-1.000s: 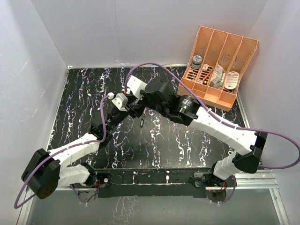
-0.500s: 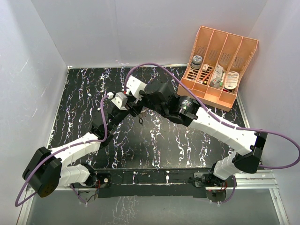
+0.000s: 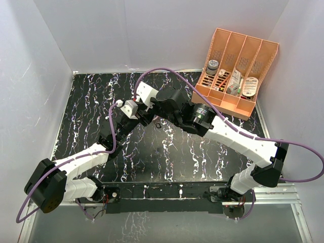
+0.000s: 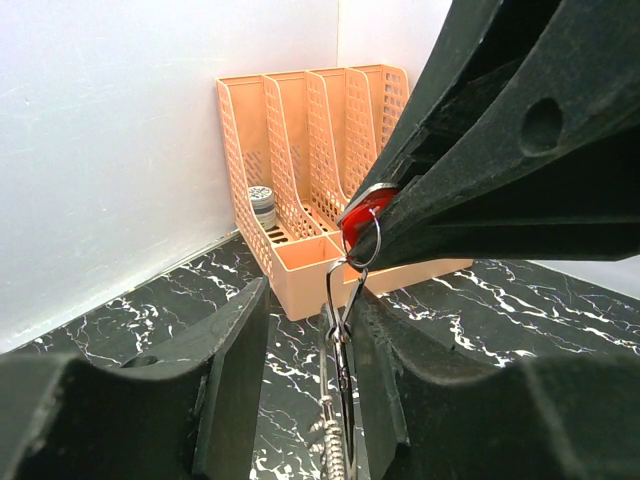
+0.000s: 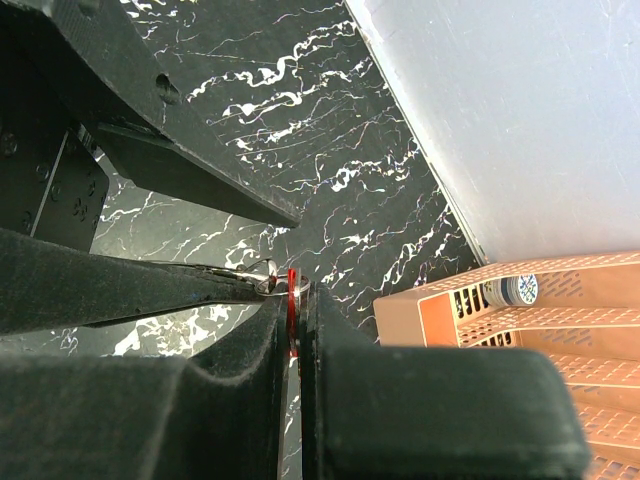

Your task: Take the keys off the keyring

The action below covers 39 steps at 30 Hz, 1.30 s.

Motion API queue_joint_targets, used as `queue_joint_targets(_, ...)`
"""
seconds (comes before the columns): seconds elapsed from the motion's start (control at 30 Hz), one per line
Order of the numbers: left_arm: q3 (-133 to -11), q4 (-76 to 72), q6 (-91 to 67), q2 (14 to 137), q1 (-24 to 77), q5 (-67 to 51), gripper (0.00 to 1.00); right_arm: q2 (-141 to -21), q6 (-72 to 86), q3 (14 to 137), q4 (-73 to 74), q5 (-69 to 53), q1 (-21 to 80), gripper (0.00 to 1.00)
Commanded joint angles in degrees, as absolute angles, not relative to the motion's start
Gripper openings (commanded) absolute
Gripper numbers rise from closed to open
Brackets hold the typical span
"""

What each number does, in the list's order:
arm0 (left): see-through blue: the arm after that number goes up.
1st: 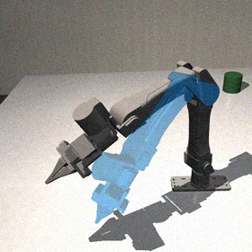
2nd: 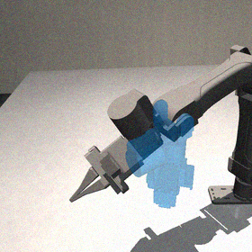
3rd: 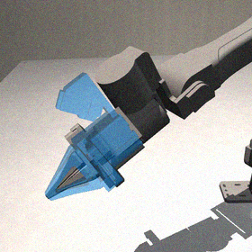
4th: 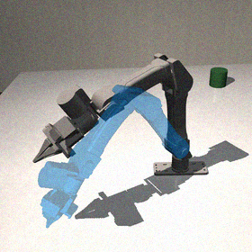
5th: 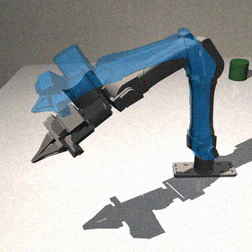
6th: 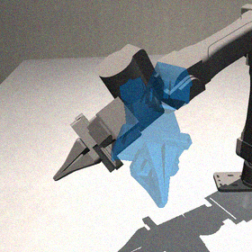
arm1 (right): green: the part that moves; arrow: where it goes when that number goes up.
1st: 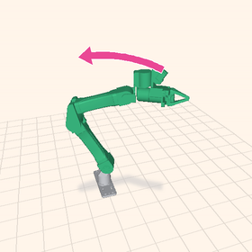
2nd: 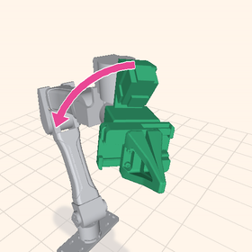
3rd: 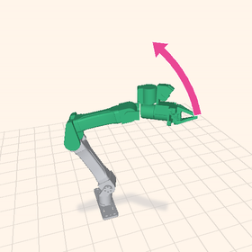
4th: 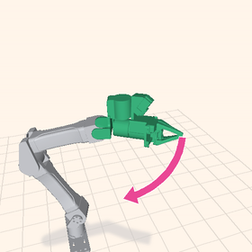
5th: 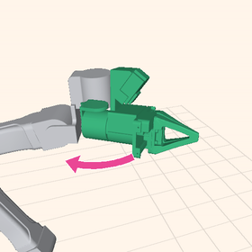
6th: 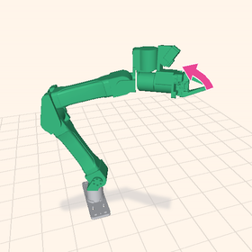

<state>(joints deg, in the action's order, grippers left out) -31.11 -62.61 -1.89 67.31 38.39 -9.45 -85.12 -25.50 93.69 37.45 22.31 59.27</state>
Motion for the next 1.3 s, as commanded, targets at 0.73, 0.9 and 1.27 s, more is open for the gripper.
queue_joint_targets(0.73,-30.08,-63.6,0.06,65.3,38.63,-9.84,0.24,-84.37,-25.92,95.84,32.1,22.84,59.85,0.0)
queue_joint_targets(0.9,-29.33,-64.31,0.09,64.71,38.58,-8.78,0.26,-84.32,-25.97,95.72,32.06,22.87,59.85,0.0)
queue_joint_targets(1.27,-29.26,-67.74,0.06,65.0,38.58,-8.55,0.31,-84.22,-25.75,95.37,32.26,22.58,59.94,0.0)
